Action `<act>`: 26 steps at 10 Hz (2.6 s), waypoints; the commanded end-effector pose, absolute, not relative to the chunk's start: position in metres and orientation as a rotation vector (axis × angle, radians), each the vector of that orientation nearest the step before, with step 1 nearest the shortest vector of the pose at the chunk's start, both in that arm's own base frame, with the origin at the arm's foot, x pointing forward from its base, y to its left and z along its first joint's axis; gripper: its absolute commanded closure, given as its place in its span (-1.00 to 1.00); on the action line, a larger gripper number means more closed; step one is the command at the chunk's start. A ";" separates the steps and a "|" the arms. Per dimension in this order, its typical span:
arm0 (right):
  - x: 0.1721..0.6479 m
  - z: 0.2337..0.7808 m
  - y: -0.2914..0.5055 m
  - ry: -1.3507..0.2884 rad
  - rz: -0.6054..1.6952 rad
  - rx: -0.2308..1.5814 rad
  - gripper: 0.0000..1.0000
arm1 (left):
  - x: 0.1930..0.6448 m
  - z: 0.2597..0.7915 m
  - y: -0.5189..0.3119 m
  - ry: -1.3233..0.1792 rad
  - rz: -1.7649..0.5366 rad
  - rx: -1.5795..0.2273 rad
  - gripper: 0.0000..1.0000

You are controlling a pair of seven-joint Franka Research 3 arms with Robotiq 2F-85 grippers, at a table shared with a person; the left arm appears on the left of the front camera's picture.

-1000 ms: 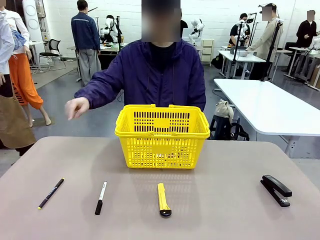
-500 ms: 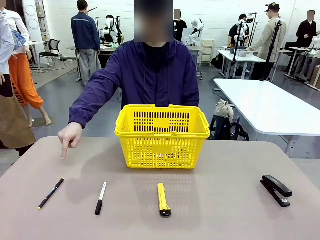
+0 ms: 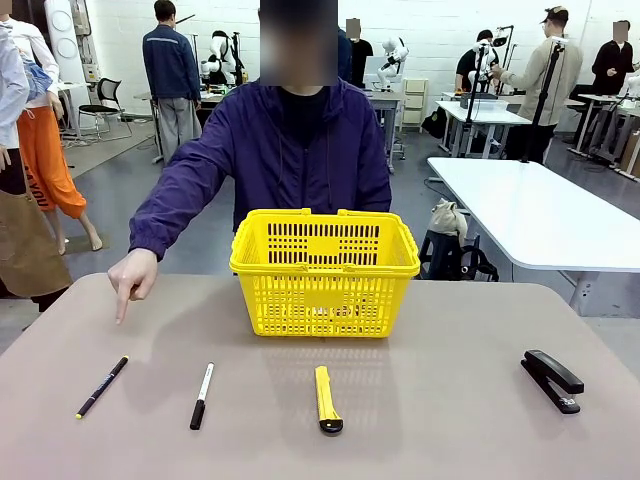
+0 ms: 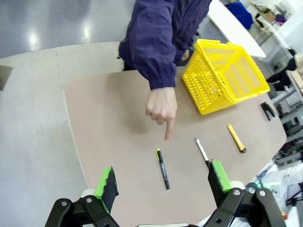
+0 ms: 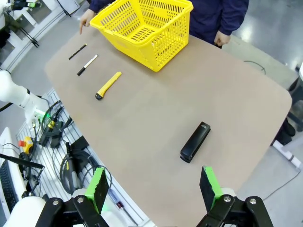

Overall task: Place the items the person wants into the basket.
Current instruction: Pick up the item the person points to and place it in the Market Basket.

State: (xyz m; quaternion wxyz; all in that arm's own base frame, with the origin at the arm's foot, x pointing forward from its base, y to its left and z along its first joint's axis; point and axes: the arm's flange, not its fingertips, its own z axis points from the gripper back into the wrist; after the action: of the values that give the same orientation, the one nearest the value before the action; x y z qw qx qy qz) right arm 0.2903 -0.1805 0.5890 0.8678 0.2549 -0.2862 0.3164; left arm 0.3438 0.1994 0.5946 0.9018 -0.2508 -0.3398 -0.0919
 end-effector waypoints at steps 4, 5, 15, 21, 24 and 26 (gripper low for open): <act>0.291 0.588 -0.181 -0.615 0.677 0.554 -1.00 | 0.352 0.578 0.063 -0.430 -0.312 -0.026 -1.00; 0.291 0.588 -0.181 -0.615 0.677 0.554 -1.00 | 0.357 0.557 0.039 -0.385 -0.337 0.049 -1.00; 0.291 0.588 -0.181 -0.615 0.677 0.554 -1.00 | 0.418 0.414 -0.037 -0.207 -0.296 0.026 -1.00; 0.291 0.588 -0.181 -0.615 0.677 0.554 -1.00 | 0.411 0.406 -0.037 -0.213 -0.318 0.082 -1.00; 0.291 0.588 -0.181 -0.615 0.677 0.554 -1.00 | 0.413 0.409 -0.037 -0.204 -0.317 0.068 -1.00; 0.291 0.588 -0.181 -0.615 0.677 0.554 -1.00 | 0.415 0.390 -0.041 -0.191 -0.371 0.058 -1.00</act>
State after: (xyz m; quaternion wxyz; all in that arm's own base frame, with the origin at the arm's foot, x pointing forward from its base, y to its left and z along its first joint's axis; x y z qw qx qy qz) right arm 0.2903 -0.1798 0.5891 0.8680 0.2553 -0.2841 0.3173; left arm 0.4131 -0.0399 0.3996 0.9814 0.0329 -0.0926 -0.1648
